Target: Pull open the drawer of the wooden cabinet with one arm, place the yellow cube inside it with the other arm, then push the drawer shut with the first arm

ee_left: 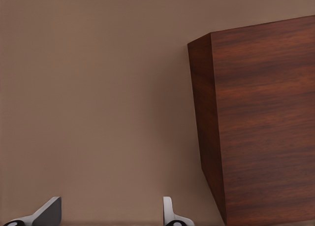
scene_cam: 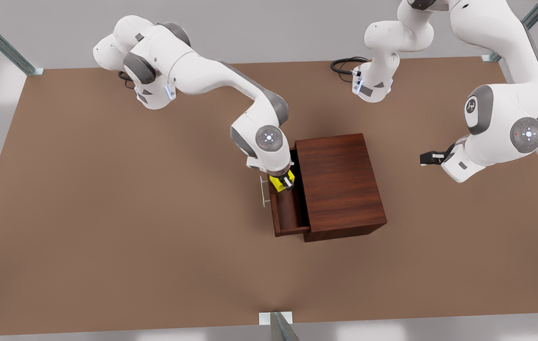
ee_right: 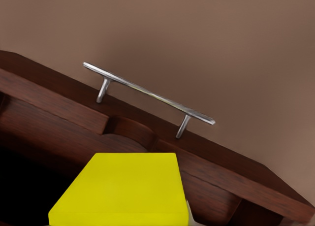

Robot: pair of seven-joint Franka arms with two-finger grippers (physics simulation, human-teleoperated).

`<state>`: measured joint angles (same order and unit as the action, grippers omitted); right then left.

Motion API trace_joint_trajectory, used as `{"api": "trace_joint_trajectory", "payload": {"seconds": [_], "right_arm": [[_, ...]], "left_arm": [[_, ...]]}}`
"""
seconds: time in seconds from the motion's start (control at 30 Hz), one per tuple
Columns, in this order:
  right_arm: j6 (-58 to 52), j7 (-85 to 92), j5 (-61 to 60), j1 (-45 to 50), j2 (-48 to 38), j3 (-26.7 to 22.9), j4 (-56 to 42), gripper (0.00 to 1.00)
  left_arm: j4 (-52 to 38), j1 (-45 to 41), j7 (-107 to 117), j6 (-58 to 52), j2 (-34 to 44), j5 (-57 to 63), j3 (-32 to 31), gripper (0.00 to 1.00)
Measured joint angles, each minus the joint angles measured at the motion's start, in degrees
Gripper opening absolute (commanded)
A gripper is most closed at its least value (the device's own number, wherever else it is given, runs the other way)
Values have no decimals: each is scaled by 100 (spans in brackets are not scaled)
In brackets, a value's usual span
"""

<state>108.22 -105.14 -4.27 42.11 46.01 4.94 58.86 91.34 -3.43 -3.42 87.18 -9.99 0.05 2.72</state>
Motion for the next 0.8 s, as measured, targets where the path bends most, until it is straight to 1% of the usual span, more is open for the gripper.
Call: {"api": "trace_joint_trajectory", "payload": {"seconds": [0.07, 0.1, 0.13, 0.5, 0.57, 0.63, 0.67, 0.7, 0.73, 0.8], "right_arm": [[34, -119, 0, 32, 31, -18, -4, 61], [45, -173, 0, 40, 39, -16, -5, 75], [48, -223, -4, 46, 47, -7, -5, 100], [-8, -638, -17, 52, -6, -18, -164, 100], [-227, -651, -23, -167, -276, 2, -178, 100], [-685, -572, -113, -763, -741, 30, -172, 100], [-953, -500, -151, -1137, -933, 32, -168, 100], [-1252, -387, -173, -1559, -1124, 24, -158, 100], [-1557, -234, -181, -2037, -1280, 21, -149, 100], [-2114, 229, -75, -3115, -1560, 37, -107, 100]], "left_arm": [[0, -1, -5, 1, 0, 0, 6, 100], [0, 0, -6, 1, 0, 0, 8, 100], [0, 1, -8, 1, 0, 0, 8, 100], [0, -3, -19, 3, 9, 0, 9, 100], [0, -4, -19, 3, 10, 0, 5, 100], [-54, 8, 8, 0, 25, -33, -106, 100], [-138, -122, 72, -1, 7, -55, -228, 100], [-242, -470, 163, -7, -21, -73, -296, 100], [-359, -978, 290, -12, -51, -90, -332, 100], [-952, -2296, 696, -16, -366, -143, -369, 100]]}}
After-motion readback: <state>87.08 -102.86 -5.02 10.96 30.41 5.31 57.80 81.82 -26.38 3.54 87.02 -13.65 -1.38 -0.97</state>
